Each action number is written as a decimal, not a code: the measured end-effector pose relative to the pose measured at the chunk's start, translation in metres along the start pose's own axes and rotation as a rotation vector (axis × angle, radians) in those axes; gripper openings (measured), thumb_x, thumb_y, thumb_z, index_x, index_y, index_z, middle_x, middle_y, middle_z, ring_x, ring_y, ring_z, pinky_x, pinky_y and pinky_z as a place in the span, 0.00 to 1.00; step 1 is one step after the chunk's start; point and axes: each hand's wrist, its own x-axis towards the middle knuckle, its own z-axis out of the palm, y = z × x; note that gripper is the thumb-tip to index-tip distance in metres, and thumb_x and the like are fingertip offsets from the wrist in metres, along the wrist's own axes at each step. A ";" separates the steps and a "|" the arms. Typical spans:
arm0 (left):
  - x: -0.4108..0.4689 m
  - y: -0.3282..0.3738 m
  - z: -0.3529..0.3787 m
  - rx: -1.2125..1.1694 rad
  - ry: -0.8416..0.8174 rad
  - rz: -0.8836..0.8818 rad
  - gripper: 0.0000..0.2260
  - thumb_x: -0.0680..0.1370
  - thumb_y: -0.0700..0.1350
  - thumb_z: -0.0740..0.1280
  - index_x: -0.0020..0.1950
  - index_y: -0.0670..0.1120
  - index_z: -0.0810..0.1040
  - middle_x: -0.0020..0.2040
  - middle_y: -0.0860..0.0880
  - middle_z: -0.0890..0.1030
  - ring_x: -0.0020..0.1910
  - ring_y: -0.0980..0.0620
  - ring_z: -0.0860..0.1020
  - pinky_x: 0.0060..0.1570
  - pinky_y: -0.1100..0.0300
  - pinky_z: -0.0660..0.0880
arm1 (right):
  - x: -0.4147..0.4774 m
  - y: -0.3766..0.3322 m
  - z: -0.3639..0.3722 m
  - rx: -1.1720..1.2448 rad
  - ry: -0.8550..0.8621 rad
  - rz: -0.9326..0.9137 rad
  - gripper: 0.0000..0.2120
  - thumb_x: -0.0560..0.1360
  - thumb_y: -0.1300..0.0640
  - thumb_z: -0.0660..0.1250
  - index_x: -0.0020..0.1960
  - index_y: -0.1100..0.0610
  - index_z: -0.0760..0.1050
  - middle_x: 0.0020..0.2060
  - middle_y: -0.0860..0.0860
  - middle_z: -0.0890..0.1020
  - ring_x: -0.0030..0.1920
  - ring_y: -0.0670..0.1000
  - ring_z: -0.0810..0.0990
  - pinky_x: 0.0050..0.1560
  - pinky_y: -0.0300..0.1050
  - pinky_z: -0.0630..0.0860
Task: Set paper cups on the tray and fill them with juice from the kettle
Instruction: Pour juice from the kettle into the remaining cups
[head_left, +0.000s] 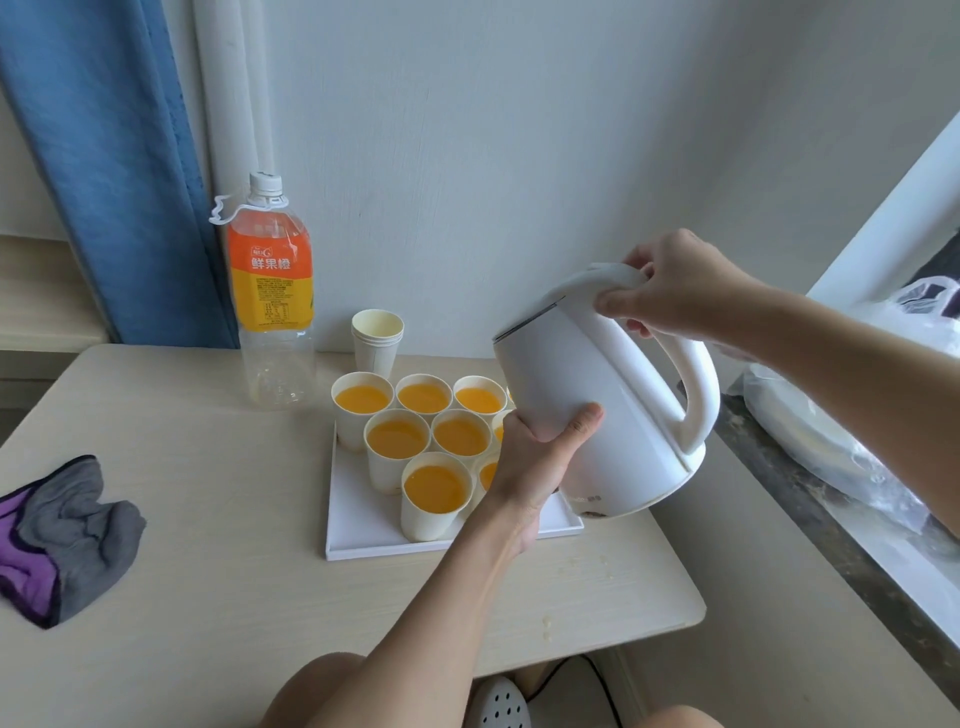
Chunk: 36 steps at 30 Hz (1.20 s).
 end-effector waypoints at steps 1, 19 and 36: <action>0.000 0.001 0.002 -0.006 0.008 -0.007 0.28 0.69 0.55 0.82 0.65 0.47 0.77 0.58 0.48 0.86 0.58 0.47 0.84 0.48 0.56 0.79 | 0.000 0.000 0.000 -0.032 0.004 -0.015 0.11 0.74 0.54 0.71 0.53 0.58 0.78 0.32 0.53 0.83 0.31 0.50 0.82 0.34 0.39 0.74; 0.022 -0.001 0.018 -0.084 0.026 -0.084 0.35 0.67 0.65 0.73 0.69 0.50 0.76 0.60 0.47 0.85 0.58 0.45 0.83 0.52 0.45 0.82 | 0.035 0.006 0.034 -0.165 0.140 -0.204 0.09 0.76 0.59 0.66 0.54 0.61 0.77 0.44 0.59 0.79 0.45 0.63 0.76 0.45 0.52 0.76; 0.032 -0.007 0.017 -0.158 0.021 -0.104 0.36 0.66 0.66 0.73 0.70 0.50 0.75 0.59 0.46 0.85 0.61 0.41 0.82 0.60 0.36 0.80 | 0.045 -0.002 0.043 -0.202 0.096 -0.217 0.06 0.78 0.57 0.66 0.47 0.60 0.75 0.40 0.57 0.77 0.40 0.61 0.74 0.38 0.48 0.71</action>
